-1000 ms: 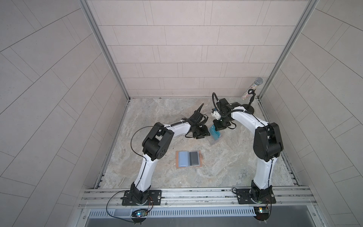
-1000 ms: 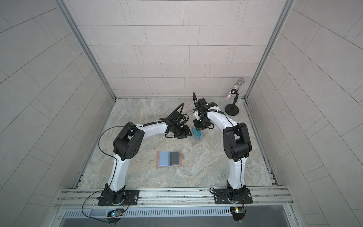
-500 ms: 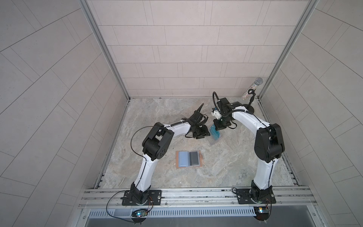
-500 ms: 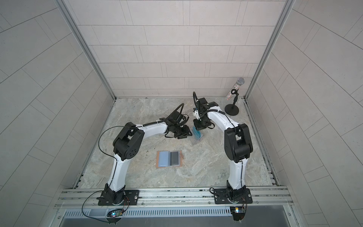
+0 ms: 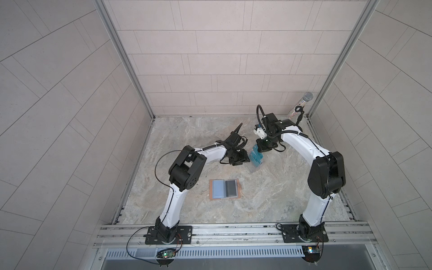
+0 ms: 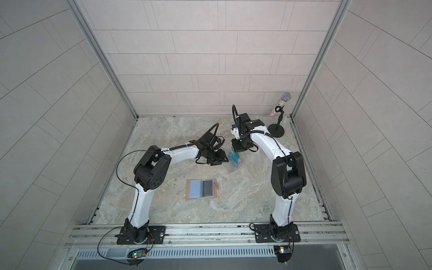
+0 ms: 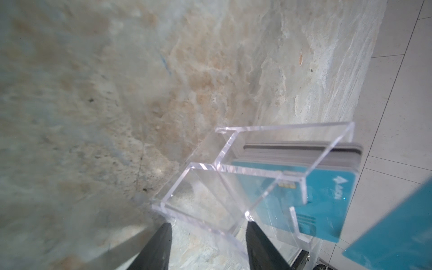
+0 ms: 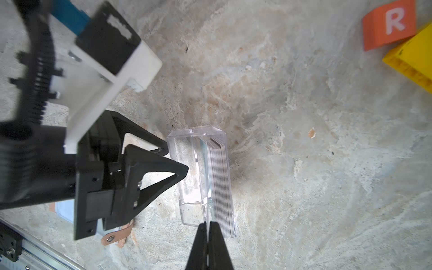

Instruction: Put the credit cards into the card holder

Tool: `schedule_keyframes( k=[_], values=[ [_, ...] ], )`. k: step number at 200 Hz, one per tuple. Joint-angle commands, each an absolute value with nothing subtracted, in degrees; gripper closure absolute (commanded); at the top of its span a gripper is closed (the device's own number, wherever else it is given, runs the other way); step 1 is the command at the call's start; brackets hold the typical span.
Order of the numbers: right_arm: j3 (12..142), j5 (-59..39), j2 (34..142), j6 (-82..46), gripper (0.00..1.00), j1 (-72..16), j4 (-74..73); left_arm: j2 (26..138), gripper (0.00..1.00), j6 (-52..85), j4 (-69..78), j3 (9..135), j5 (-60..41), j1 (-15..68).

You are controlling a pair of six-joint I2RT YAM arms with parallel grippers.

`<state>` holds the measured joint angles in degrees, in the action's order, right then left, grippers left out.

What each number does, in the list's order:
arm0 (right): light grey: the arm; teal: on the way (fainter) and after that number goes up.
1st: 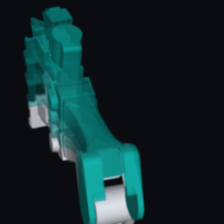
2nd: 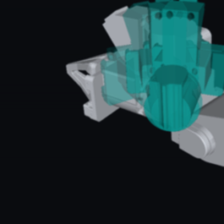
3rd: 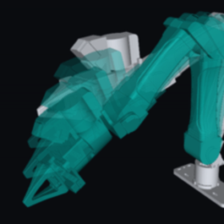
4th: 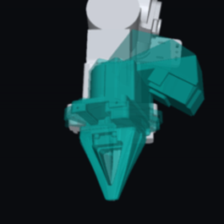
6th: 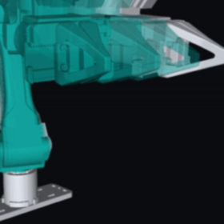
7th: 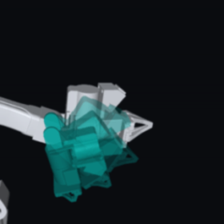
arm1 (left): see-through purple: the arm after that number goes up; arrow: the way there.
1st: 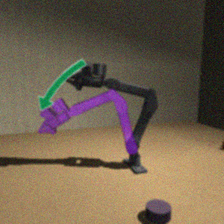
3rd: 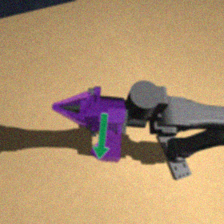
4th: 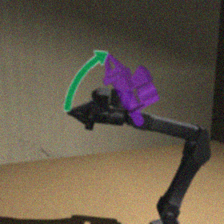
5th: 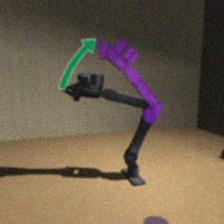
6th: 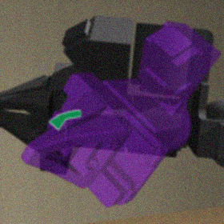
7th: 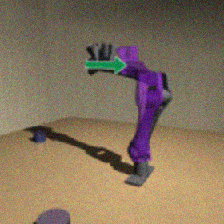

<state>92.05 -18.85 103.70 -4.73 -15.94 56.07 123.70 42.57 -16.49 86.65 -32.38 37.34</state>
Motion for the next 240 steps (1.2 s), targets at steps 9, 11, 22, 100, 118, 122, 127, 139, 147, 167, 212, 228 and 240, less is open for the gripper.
schedule_keyframes(
  k=[9,11,22,100,118,122,127,139,147,167,212,228,240],
  values=[
    [92.0,-20.1,98.4,-5.3,1.00,-15.1,57.6,118.7,0.41,41.7,-16.7,86.6,-34.8,37.0],
    [92.0,-20.2,98.1,-5.4,1.00,-15.0,57.5,118.5,0.41,41.7,-16.6,86.6,-34.9,37.0],
    [91.7,-20.8,96.8,-5.8,1.00,-14.5,57.5,117.0,0.41,40.2,-16.5,86.5,-35.0,37.0],
    [85.0,-36.4,88.4,-11.5,1.00,-12.1,48.7,98.4,0.41,36.3,-15.1,76.7,-32.1,34.5],
    [82.4,-40.4,86.4,-14.3,1.00,-12.3,44.6,93.3,0.41,36.9,-12.3,71.8,-33.0,32.6],
    [81.8,-41.2,86.0,-15.0,1.00,-12.3,43.7,92.1,0.41,37.0,-11.5,70.7,-33.4,32.1],
    [81.1,-42.1,85.5,-15.9,1.00,-12.5,42.6,90.7,0.41,37.4,-10.4,69.4,-34.1,31.6],
    [79.4,-43.6,84.2,-17.9,1.00,-13.1,39.4,87.8,0.41,38.7,-7.1,66.2,-36.6,30.3],
    [78.3,-44.3,83.4,-19.3,1.00,-13.7,37.4,86.2,0.41,40.0,-4.4,64.2,-38.6,29.5],
    [76.0,-46.5,81.8,-23.1,1.00,-15.5,32.3,82.7,0.41,43.7,2.6,59.8,-42.5,28.4],
    [72.8,-50.8,79.5,-31.4,1.00,-19.0,21.8,76.3,0.41,45.1,9.0,55.3,-43.7,28.4],
    [71.2,-51.4,78.6,-34.2,1.00,-20.2,17.4,74.4,0.41,45.6,11.4,53.6,-42.7,28.4],
    [70.0,-52.5,78.1,-36.8,1.00,-20.8,13.4,73.3,0.42,46.9,14.8,51.7,-41.5,28.4]
  ],
)
